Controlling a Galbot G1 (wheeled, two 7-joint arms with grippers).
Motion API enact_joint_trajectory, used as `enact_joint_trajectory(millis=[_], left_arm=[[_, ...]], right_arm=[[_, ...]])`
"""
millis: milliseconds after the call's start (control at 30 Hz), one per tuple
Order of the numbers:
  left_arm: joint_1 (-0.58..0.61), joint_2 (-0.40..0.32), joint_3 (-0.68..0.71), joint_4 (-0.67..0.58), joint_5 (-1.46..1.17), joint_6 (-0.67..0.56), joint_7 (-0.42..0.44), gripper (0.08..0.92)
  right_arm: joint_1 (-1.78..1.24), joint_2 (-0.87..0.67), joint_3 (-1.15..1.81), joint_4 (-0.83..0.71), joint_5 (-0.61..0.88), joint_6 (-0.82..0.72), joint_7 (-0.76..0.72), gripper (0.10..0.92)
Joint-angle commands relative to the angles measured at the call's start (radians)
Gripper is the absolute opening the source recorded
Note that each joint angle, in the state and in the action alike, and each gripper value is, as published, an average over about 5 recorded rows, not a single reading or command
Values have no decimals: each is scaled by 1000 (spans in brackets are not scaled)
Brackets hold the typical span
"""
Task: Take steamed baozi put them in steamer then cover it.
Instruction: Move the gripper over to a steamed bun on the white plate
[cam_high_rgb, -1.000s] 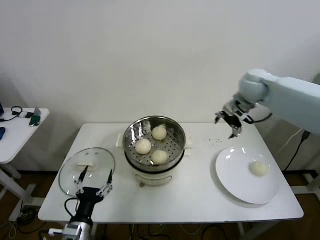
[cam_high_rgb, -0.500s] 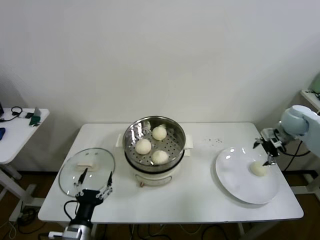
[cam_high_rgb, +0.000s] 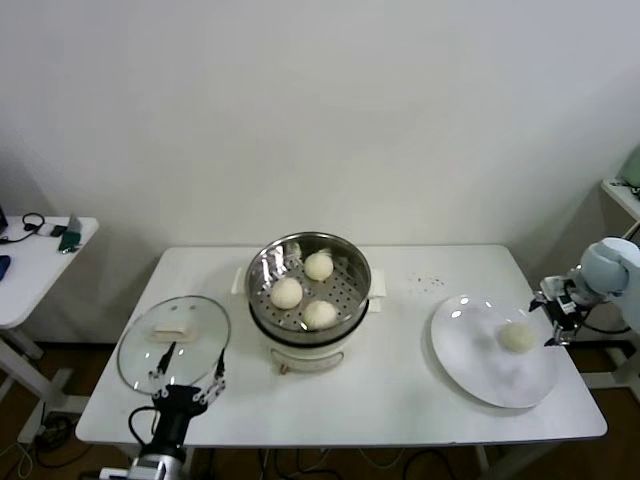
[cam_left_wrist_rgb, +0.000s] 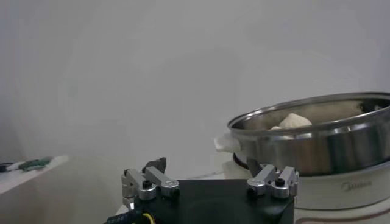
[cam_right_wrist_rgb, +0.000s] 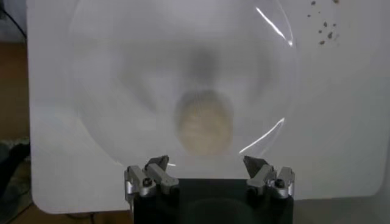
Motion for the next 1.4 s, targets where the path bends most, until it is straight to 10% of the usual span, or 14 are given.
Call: enact_joint_trajectory(millis=[33, 1400], left_arm=[[0, 0, -1, 3, 2, 1, -2, 823], [14, 4, 5, -18, 8, 4, -1, 823]], right_arm=[[-67, 115, 72, -128, -58, 20, 9, 823], [-54, 160, 94, -204, -81, 49, -32, 727]])
